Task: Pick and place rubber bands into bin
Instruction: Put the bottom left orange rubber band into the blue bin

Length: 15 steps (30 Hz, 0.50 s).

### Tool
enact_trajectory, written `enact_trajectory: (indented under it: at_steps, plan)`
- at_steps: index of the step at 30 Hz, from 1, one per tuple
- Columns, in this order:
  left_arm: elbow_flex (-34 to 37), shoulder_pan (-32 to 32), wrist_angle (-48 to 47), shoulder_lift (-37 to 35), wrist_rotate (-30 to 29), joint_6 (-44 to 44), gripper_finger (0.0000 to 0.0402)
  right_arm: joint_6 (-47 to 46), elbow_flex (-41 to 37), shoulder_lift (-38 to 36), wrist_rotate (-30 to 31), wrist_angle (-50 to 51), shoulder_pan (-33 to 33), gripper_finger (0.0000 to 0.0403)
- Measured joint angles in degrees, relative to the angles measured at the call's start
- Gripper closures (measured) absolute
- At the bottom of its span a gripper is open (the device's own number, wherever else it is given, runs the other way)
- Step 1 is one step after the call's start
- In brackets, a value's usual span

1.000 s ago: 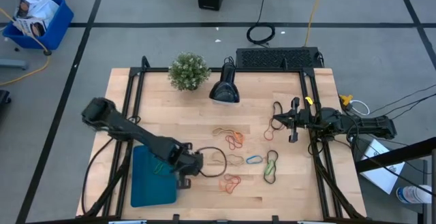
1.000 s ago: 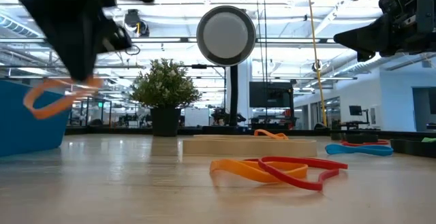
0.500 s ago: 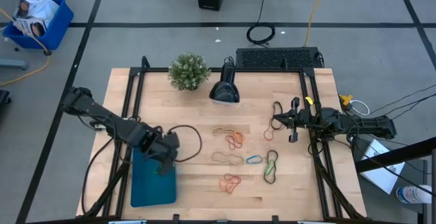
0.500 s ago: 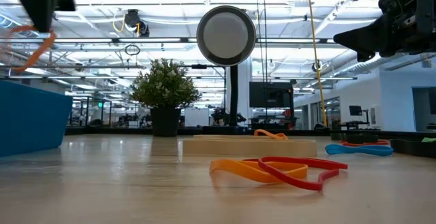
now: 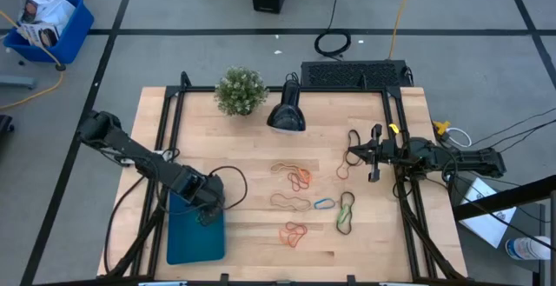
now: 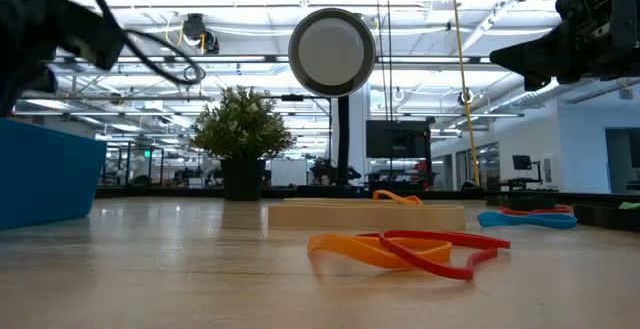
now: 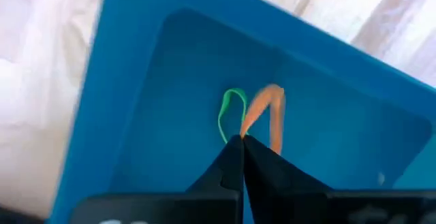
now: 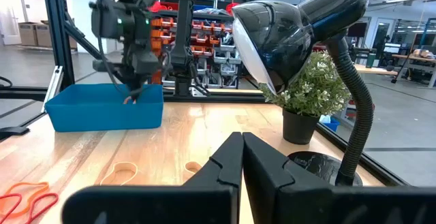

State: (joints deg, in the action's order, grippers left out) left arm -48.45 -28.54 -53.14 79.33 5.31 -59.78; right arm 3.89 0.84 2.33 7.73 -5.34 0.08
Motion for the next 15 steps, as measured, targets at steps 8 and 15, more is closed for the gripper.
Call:
enact_trajectory:
  at_steps: [8, 15]
  plan:
    - [5.01, 0.01, 4.82, 0.00, 0.10, -2.56, 0.0384, -0.14, 0.00, 0.00, -0.04, 0.00, 0.00, 0.0399]
    - [5.03, 0.01, 5.48, 0.00, -1.26, -2.02, 0.0364, -0.14, 0.00, 0.00, -0.24, -0.04, 0.00, 0.0399]
